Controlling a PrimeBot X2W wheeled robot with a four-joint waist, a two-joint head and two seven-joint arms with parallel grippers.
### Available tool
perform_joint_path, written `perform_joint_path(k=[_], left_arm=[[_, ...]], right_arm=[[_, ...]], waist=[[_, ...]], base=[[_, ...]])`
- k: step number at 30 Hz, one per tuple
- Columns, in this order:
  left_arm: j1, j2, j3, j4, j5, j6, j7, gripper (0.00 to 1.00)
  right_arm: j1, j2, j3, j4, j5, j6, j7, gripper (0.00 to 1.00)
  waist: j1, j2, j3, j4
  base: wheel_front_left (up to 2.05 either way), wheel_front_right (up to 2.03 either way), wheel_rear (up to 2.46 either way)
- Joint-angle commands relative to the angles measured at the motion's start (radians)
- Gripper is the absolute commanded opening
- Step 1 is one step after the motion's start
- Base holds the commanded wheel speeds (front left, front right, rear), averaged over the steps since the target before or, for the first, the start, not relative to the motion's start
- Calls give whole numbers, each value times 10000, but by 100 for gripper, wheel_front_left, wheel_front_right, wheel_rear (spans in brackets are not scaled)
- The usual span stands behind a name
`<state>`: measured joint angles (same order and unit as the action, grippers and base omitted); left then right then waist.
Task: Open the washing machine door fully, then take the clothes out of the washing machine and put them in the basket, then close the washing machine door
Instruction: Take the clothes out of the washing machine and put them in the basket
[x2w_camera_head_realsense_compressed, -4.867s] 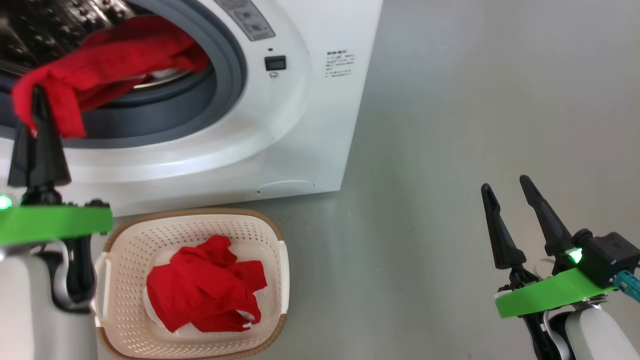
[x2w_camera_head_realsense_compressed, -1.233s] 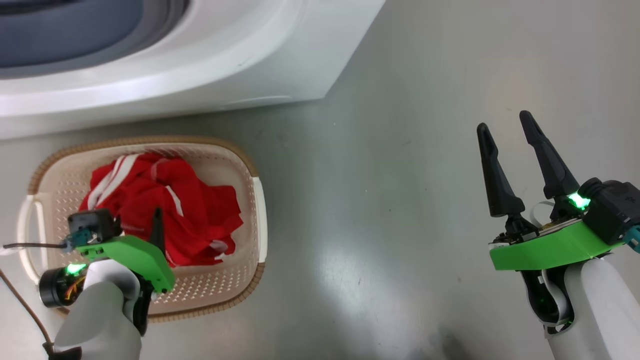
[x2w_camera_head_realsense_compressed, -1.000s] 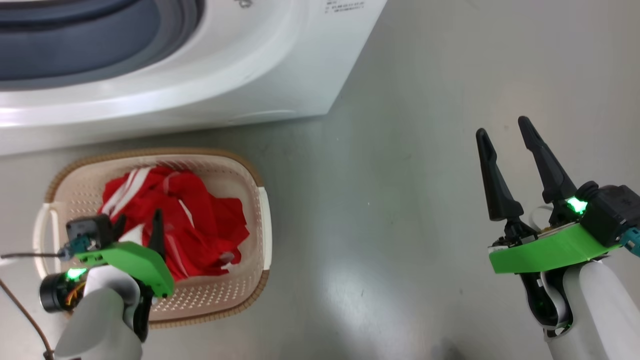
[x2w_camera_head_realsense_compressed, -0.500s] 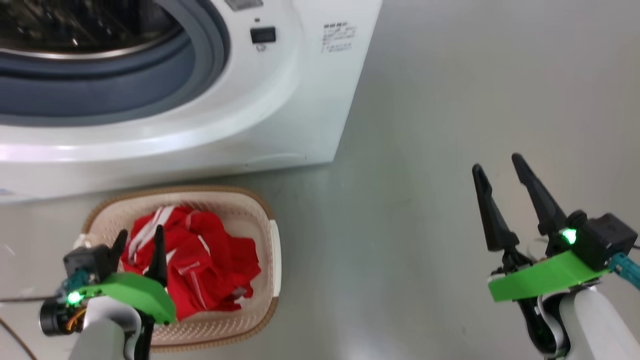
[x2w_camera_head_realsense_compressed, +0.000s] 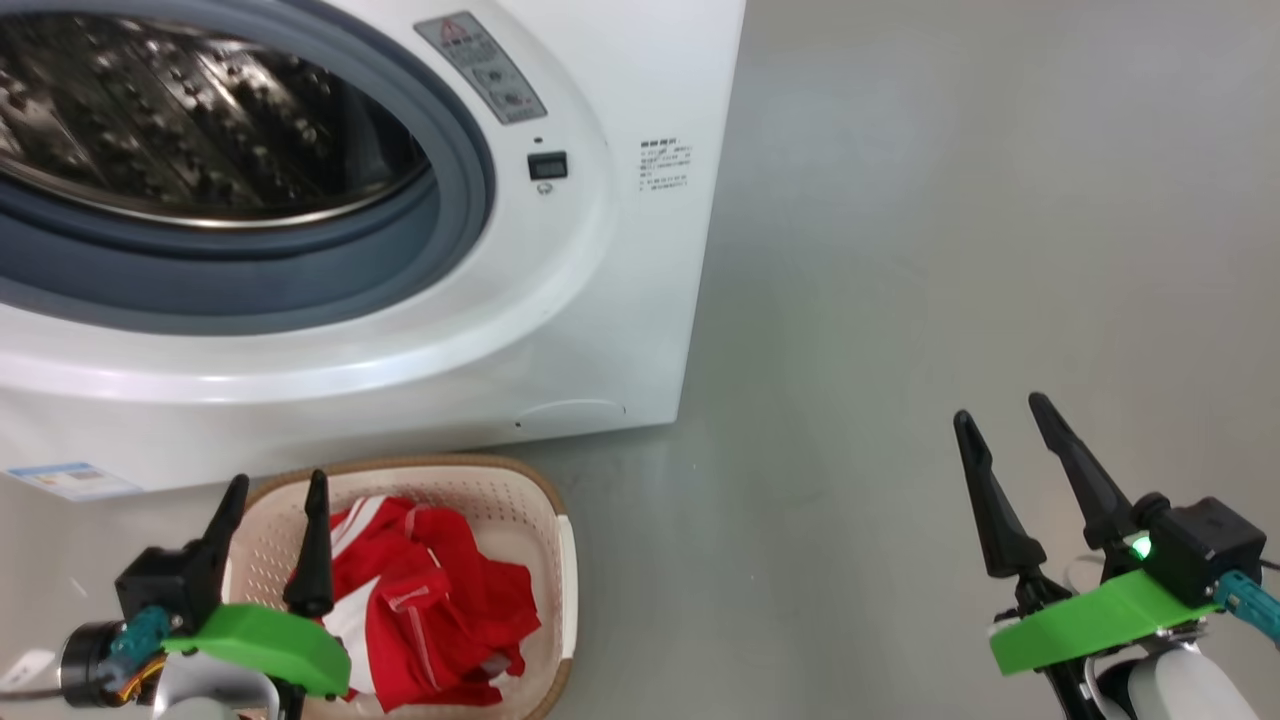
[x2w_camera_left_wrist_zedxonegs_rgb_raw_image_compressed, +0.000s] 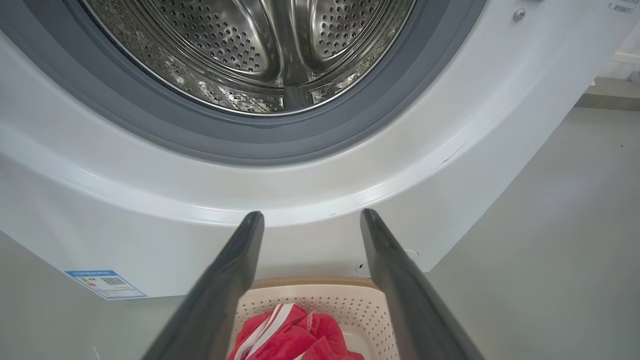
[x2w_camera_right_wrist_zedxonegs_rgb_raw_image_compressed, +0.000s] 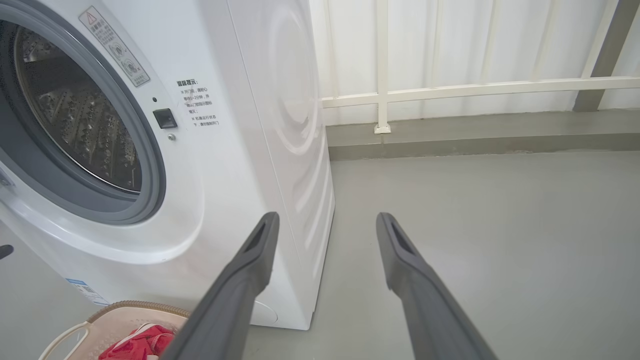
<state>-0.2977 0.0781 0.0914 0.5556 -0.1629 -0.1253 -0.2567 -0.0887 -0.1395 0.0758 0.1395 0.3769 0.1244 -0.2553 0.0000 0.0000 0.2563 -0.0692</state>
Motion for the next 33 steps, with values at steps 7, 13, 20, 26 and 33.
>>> perform_joint_path(k=[7, 13, 20, 26, 33], left_arm=[[985, 25, 511, -1796, 267, -53, -51, 100], [1897, -125, 631, -2941, 282, -53, -51, 100], [2658, -211, 710, -3631, 222, -54, -51, 100], [3239, -251, 909, -4259, 255, -54, -51, 100], [3630, -270, 1071, -4632, 223, -54, -51, 100]], right_arm=[[541, -133, -75, -247, 56, 63, -65, 100], [992, -134, -212, -237, 52, 63, -65, 100], [1359, -114, -305, -255, 46, 63, -65, 100], [1565, -125, -403, -318, 59, 63, -65, 100], [1821, -107, -561, -368, 43, 63, -65, 100]], waist=[[0, 0, -759, 81], [0, 0, -1262, 103], [0, 0, -1677, 86], [0, 0, -1827, 67], [0, 0, -1970, 112]], base=[[0, 0, 0], [0, 0, 0], [0, 0, 0], [0, 0, 0], [0, 0, 0]])
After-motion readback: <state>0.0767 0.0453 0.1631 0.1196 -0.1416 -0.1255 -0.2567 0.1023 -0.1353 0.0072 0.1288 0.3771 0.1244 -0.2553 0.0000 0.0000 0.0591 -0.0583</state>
